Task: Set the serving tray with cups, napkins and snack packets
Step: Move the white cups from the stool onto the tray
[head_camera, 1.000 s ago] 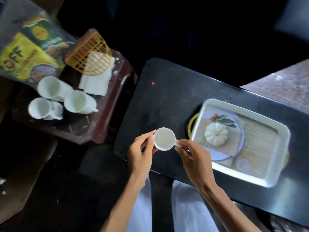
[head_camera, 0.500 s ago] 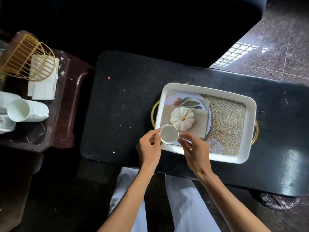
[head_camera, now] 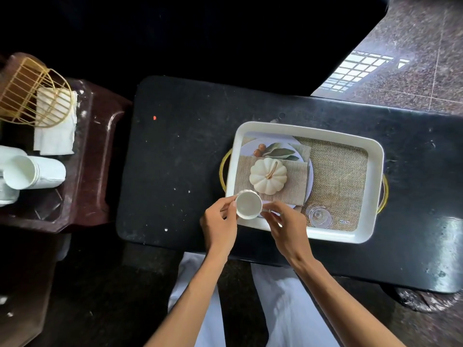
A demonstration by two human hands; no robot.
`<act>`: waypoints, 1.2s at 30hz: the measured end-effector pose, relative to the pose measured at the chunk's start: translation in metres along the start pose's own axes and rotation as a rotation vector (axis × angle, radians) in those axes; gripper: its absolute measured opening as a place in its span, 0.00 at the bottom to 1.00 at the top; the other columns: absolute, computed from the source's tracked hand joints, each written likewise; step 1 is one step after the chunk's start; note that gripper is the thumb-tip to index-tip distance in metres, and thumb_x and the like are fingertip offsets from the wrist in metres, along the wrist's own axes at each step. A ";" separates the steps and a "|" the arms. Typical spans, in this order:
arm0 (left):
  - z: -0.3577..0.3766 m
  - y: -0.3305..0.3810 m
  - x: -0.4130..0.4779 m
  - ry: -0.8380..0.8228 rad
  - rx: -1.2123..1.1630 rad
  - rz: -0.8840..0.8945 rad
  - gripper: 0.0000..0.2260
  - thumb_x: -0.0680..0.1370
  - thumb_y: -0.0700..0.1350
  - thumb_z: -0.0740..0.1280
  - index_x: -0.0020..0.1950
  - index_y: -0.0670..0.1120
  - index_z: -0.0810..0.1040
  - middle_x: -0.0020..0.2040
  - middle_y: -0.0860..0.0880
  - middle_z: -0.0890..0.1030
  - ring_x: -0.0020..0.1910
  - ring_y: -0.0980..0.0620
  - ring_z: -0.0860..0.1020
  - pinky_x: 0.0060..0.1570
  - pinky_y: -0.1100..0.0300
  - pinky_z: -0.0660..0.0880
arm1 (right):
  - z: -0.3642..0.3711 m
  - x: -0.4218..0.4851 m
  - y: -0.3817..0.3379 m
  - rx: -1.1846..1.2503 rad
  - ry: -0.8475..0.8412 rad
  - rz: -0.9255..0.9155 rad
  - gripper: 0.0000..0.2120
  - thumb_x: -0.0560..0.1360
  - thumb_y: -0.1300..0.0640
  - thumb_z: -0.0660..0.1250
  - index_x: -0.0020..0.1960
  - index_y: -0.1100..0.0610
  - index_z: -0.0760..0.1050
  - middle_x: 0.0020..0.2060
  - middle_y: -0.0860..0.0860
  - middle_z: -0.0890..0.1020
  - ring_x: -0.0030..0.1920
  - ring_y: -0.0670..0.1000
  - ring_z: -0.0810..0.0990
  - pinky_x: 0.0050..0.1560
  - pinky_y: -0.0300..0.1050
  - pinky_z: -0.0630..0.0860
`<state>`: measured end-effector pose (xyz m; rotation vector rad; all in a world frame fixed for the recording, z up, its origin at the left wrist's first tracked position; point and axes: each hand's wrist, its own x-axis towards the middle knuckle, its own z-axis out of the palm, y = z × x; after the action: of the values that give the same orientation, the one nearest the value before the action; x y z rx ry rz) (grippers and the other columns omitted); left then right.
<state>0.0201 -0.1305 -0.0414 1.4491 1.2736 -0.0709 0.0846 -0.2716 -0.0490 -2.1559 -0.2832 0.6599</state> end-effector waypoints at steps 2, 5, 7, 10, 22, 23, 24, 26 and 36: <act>-0.001 0.000 0.000 -0.007 -0.006 0.001 0.09 0.81 0.40 0.68 0.58 0.46 0.86 0.52 0.49 0.88 0.54 0.50 0.86 0.56 0.45 0.84 | 0.000 -0.001 0.001 -0.004 0.000 0.002 0.05 0.75 0.63 0.72 0.51 0.59 0.82 0.45 0.48 0.85 0.46 0.45 0.84 0.49 0.33 0.79; -0.003 0.002 0.001 -0.028 0.008 0.004 0.09 0.81 0.40 0.68 0.58 0.47 0.86 0.52 0.50 0.88 0.54 0.52 0.85 0.57 0.47 0.83 | 0.001 0.000 0.002 -0.020 -0.003 -0.018 0.06 0.75 0.64 0.73 0.51 0.59 0.82 0.44 0.44 0.83 0.46 0.44 0.84 0.50 0.36 0.80; -0.007 0.003 0.001 -0.048 0.046 0.026 0.09 0.81 0.41 0.68 0.57 0.49 0.86 0.51 0.55 0.87 0.54 0.56 0.85 0.58 0.52 0.83 | 0.001 0.000 0.002 -0.015 -0.014 -0.015 0.06 0.75 0.64 0.73 0.52 0.59 0.82 0.45 0.44 0.84 0.47 0.45 0.84 0.51 0.37 0.80; -0.020 0.006 0.000 -0.076 0.040 0.017 0.08 0.82 0.43 0.68 0.58 0.50 0.85 0.51 0.57 0.87 0.55 0.58 0.85 0.58 0.57 0.82 | -0.003 -0.002 -0.003 -0.054 -0.025 0.007 0.12 0.74 0.60 0.75 0.57 0.58 0.81 0.51 0.46 0.85 0.51 0.47 0.84 0.55 0.43 0.80; -0.140 0.034 0.004 0.073 -0.247 0.101 0.10 0.82 0.40 0.67 0.55 0.52 0.85 0.53 0.56 0.88 0.57 0.58 0.85 0.62 0.52 0.81 | 0.036 -0.002 -0.106 -0.103 0.018 -0.221 0.17 0.72 0.61 0.76 0.58 0.52 0.79 0.53 0.44 0.81 0.53 0.49 0.82 0.54 0.46 0.80; -0.156 0.035 0.006 0.103 -0.262 0.116 0.10 0.82 0.40 0.67 0.54 0.53 0.85 0.53 0.56 0.88 0.57 0.57 0.85 0.62 0.51 0.81 | 0.048 0.000 -0.117 -0.093 0.006 -0.237 0.16 0.72 0.61 0.76 0.58 0.52 0.79 0.52 0.44 0.81 0.52 0.48 0.82 0.55 0.41 0.79; -0.172 0.035 0.009 0.137 -0.275 0.133 0.11 0.82 0.39 0.66 0.53 0.53 0.85 0.53 0.56 0.88 0.56 0.56 0.85 0.61 0.51 0.81 | 0.061 0.003 -0.128 -0.081 -0.004 -0.253 0.16 0.72 0.61 0.76 0.58 0.53 0.79 0.51 0.43 0.81 0.51 0.47 0.82 0.55 0.37 0.78; -0.207 0.033 0.018 0.206 -0.296 0.164 0.12 0.83 0.38 0.66 0.53 0.54 0.85 0.53 0.55 0.88 0.56 0.55 0.85 0.60 0.52 0.81 | 0.092 0.008 -0.150 -0.060 -0.044 -0.275 0.15 0.72 0.62 0.76 0.57 0.53 0.80 0.51 0.43 0.81 0.50 0.46 0.82 0.54 0.36 0.78; -0.349 0.016 0.078 0.454 -0.293 0.177 0.08 0.83 0.40 0.66 0.58 0.46 0.83 0.56 0.49 0.86 0.59 0.52 0.84 0.63 0.45 0.80 | 0.229 0.039 -0.234 -0.046 -0.126 -0.381 0.13 0.73 0.62 0.75 0.57 0.56 0.80 0.51 0.42 0.79 0.49 0.46 0.83 0.53 0.27 0.75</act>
<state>-0.1394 0.1789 0.0405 1.3543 1.4375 0.5696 -0.0018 0.0423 0.0046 -2.0282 -0.7612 0.5716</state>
